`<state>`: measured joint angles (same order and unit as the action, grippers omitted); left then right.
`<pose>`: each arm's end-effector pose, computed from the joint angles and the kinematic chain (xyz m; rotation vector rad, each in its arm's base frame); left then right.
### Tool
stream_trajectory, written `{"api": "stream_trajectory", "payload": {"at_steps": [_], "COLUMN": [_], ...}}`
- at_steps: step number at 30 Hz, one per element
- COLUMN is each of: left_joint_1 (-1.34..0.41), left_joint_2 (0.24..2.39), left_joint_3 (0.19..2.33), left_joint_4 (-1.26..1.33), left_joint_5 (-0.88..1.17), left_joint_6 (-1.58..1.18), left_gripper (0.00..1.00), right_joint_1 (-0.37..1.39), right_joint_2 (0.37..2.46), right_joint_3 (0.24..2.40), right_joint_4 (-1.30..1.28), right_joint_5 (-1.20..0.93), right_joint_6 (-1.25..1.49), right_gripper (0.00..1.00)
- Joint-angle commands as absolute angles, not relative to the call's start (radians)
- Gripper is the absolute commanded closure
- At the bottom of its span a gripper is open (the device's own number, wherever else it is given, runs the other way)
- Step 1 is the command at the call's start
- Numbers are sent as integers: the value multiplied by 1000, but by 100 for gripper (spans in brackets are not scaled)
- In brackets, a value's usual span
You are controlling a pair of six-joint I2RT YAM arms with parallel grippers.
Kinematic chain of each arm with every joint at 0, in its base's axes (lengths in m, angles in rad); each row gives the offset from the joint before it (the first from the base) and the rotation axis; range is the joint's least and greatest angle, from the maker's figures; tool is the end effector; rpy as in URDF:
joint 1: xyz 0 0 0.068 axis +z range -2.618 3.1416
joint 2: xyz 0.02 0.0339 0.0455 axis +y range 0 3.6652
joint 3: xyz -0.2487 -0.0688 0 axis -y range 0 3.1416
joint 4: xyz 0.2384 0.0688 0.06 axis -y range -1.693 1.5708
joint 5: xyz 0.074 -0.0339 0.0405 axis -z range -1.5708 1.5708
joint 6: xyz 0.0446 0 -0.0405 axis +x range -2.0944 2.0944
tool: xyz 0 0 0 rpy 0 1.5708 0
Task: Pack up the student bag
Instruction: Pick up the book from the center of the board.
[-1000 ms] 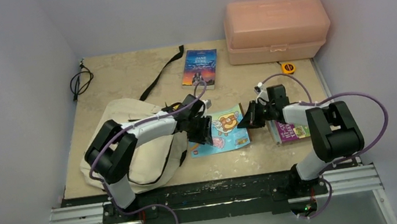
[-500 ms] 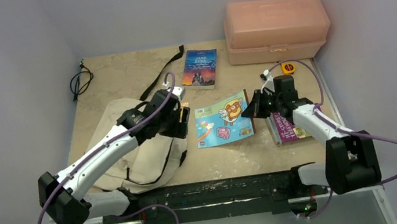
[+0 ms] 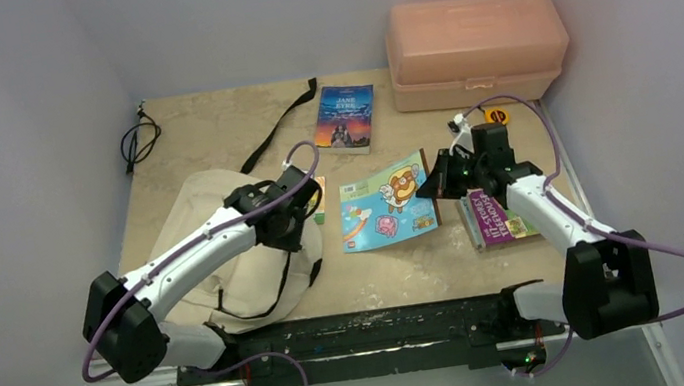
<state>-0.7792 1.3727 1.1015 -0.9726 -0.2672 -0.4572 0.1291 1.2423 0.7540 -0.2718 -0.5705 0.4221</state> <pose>0.1893 -0.1704 0.2405 0.3768 2.6968 0.0379 0.2540 0.0573 0.2132 0.0505 2.3661 0.9368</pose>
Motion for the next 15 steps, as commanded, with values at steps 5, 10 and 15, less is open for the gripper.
{"api": "stream_trajectory", "payload": {"at_steps": [5, 10, 15], "left_joint_1": [-775, -775, -762], "left_joint_2": [1306, 1181, 1072], "left_joint_3": [1152, 1194, 1220], "left_joint_4": [-1015, -1031, -983], "left_joint_5": [-356, -405, -497], "left_joint_6": [-475, -483, -469], "left_gripper": [100, 100, 100], "right_joint_1": [132, 139, 237], "right_joint_2": [1269, 1248, 1200], "right_joint_3": [778, 844, 969], "right_joint_4": [-277, -358, -441], "right_joint_5": [-557, -499, -471], "right_joint_6": [419, 388, 395], "right_gripper": [100, 100, 100]}}
